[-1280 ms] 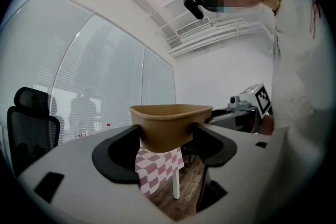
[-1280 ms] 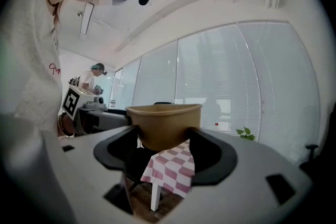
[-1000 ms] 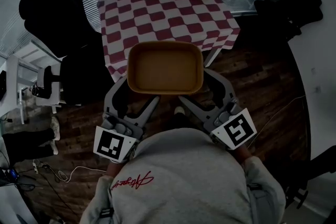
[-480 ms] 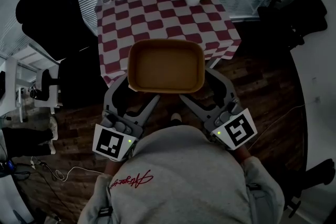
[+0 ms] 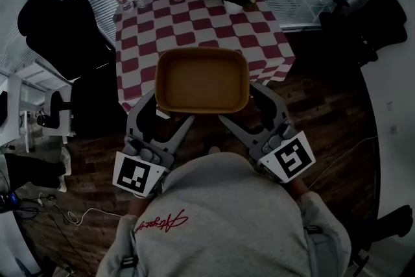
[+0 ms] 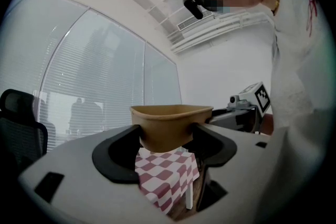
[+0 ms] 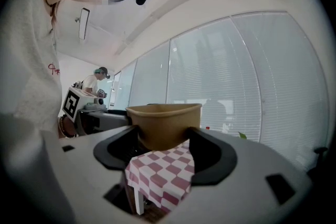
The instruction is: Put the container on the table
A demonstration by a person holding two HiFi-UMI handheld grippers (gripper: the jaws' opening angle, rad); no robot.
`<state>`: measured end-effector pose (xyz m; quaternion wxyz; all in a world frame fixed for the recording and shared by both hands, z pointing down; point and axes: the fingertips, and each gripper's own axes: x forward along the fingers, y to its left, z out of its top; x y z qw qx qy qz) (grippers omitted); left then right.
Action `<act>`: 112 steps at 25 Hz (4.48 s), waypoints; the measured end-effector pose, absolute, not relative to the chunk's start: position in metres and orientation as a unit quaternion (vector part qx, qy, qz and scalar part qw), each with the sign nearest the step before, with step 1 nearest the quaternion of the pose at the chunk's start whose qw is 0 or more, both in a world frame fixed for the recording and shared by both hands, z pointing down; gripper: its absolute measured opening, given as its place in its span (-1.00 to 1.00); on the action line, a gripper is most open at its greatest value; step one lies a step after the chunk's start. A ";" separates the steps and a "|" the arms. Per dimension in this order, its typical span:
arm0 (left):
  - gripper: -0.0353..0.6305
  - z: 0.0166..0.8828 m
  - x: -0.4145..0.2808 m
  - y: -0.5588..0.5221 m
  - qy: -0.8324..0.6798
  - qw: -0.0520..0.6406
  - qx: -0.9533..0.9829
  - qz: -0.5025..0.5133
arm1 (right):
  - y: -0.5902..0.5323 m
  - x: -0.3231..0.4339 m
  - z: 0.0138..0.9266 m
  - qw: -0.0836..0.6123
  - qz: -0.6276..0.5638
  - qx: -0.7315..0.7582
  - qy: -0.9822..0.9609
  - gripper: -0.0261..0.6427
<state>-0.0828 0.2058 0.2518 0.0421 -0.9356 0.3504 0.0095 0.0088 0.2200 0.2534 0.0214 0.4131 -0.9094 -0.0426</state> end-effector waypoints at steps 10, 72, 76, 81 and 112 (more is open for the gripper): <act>0.06 0.261 -0.078 0.193 0.354 0.035 -0.934 -0.002 | 0.205 0.015 0.262 0.020 -0.029 0.410 -0.911 -0.01; 0.06 0.265 -0.052 0.058 0.334 0.044 -0.942 0.004 | 0.074 0.039 0.269 0.022 -0.022 0.423 -0.905 -0.01; 0.06 0.266 -0.050 0.036 0.330 0.042 -0.943 0.003 | 0.052 0.042 0.271 0.021 -0.018 0.429 -0.903 -0.01; 0.06 0.264 -0.049 0.011 0.326 0.044 -0.944 0.000 | 0.028 0.043 0.271 0.020 -0.015 0.433 -0.901 -0.01; 0.06 0.279 -0.074 -0.117 0.292 0.031 -0.956 -0.019 | -0.093 0.016 0.284 0.037 0.000 0.453 -0.891 -0.01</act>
